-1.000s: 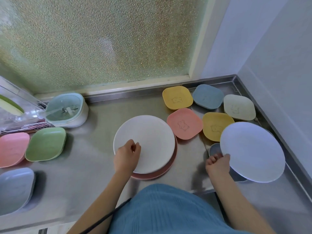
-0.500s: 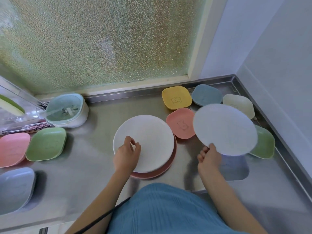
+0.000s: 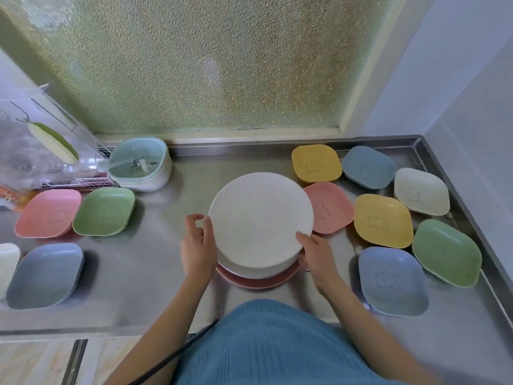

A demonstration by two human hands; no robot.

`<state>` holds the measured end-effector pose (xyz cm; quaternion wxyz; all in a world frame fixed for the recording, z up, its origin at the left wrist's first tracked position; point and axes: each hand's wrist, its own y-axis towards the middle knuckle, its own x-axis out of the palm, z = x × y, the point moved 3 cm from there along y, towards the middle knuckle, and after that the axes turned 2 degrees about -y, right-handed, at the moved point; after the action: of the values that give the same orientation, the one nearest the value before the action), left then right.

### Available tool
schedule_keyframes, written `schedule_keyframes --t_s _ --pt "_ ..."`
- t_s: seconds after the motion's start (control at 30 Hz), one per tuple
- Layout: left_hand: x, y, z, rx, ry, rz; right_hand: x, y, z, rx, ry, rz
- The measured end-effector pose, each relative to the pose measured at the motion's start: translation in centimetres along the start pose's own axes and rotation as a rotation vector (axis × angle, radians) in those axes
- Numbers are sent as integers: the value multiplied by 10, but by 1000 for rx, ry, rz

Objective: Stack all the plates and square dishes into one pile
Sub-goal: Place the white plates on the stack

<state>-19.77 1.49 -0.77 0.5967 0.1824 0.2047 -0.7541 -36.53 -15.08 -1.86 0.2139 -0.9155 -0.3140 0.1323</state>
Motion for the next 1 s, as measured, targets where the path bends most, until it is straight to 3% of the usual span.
schedule_keyframes --t_s 0.17,0.4,0.67,0.87,1.0 --pt "-3 4 -15 -34 91 -21 6 9 7 12 -140 -42" --pt "1 4 -21 -17 196 -80 -2 18 6 -132 -500 14" --pt "8 4 -25 41 307 -150 -17 25 15 -162 -811 48" --pt "6 4 -19 -33 257 -125 -25 33 25 -167 -709 243" --pt "13 3 -25 -138 269 -236 -9 34 27 -84 -362 34"
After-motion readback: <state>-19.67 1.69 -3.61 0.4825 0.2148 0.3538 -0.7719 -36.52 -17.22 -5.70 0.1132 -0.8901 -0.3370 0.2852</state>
